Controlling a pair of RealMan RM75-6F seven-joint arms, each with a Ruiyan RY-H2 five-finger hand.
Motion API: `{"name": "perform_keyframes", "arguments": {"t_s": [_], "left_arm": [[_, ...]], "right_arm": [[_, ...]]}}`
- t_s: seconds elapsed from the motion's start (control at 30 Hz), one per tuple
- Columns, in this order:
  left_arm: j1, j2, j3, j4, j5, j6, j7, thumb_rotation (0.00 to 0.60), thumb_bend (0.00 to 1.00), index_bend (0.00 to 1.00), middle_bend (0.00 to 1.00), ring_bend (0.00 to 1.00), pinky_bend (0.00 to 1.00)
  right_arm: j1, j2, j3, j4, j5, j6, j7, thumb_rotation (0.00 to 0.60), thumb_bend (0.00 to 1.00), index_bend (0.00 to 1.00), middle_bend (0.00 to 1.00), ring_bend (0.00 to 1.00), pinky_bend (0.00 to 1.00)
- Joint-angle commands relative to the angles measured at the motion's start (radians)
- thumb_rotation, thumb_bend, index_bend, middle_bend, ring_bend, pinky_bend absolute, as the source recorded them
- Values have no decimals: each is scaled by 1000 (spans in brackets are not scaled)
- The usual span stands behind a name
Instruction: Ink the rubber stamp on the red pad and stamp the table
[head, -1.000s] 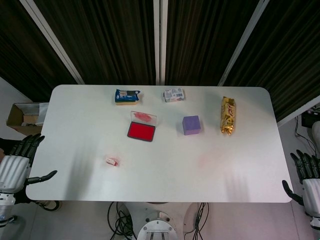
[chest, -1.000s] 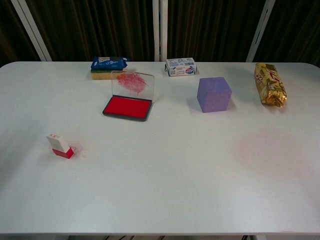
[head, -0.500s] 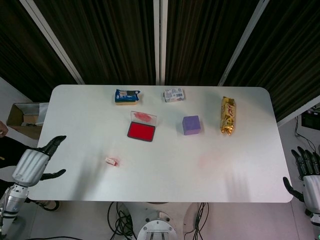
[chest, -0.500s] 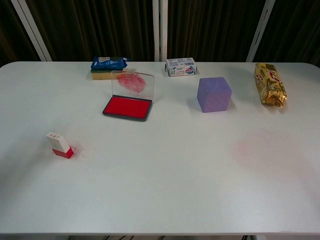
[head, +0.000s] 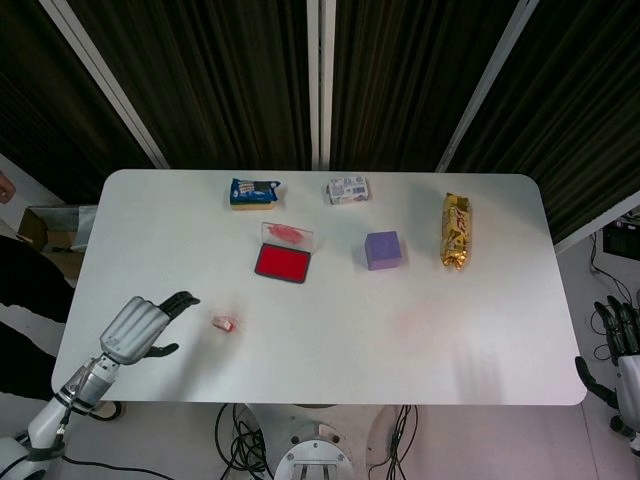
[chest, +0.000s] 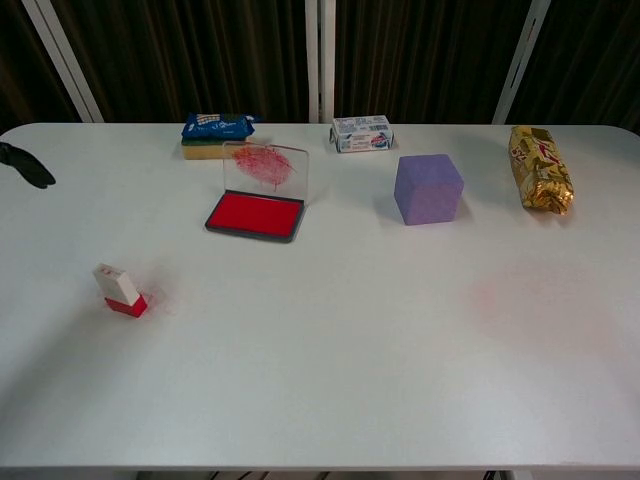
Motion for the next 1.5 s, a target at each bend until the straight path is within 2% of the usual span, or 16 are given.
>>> {"name": "perform_keyframes", "arguments": {"t_s": [0.03,0.23,0.43,0.6,0.87,1.5], "left_arm": [[-52,-48,5,28,-27,-86,-11,600,101,245,268,960,1000],[-96,-141,7,117,-52,-142,-51,600,133,247,277,961,1000],[-121,-228,17,224,-41,-131,-107,600,168,299,318,971,1000],[-142,-272,34,293,-38,-147,-101,600,185,334,352,982,1000],[-156,-313,33,338,-64,-154,-65,600,300,383,403,995,1000],[-168,-340,53,391,-84,-129,-41,600,294,491,509,1000,1000]], "right_arm": [[1,0,-1,-1,1,-6,-3,600,245,0,0,0,0],[7,1,-2,-7,1,-18,-12,600,245,0,0,0,0],[10,3,-1,-6,7,-30,-11,600,245,0,0,0,0],[10,-1,-1,4,12,-34,0,600,245,0,0,0,0],[8,-6,1,26,16,-31,28,600,245,0,0,0,0],[10,-9,1,34,19,-39,34,600,253,0,0,0,0]]}}
